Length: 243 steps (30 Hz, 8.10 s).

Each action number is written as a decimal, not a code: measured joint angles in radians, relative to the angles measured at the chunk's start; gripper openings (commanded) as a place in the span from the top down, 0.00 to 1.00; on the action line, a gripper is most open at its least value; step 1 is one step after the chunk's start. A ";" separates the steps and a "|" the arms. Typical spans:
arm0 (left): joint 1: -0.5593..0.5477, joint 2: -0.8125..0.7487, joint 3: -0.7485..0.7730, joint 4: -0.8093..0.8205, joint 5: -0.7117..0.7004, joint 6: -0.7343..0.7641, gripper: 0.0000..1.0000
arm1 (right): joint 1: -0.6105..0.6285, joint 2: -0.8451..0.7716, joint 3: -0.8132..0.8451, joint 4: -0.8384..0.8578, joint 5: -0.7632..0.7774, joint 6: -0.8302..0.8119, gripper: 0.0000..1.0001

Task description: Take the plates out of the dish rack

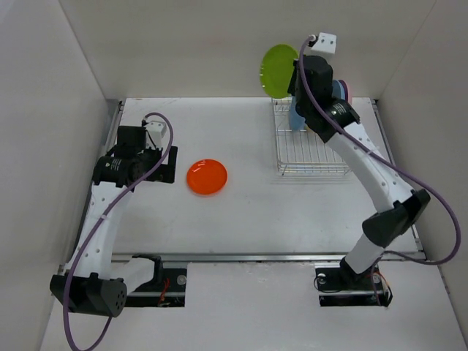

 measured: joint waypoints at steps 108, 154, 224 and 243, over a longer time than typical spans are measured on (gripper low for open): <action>0.000 0.093 0.138 -0.057 0.305 0.078 0.00 | 0.052 0.039 -0.607 0.248 -1.191 0.048 1.00; 0.546 1.007 0.381 0.122 0.526 -0.299 0.81 | -0.203 -0.116 -0.383 0.021 -0.398 0.211 0.07; 0.182 0.444 0.273 -0.143 0.548 0.060 0.82 | 0.106 0.135 -0.400 0.268 -1.331 0.074 1.00; 0.422 0.562 0.335 -0.146 0.570 -0.003 1.00 | 0.089 0.179 -0.334 0.314 -1.277 0.163 0.06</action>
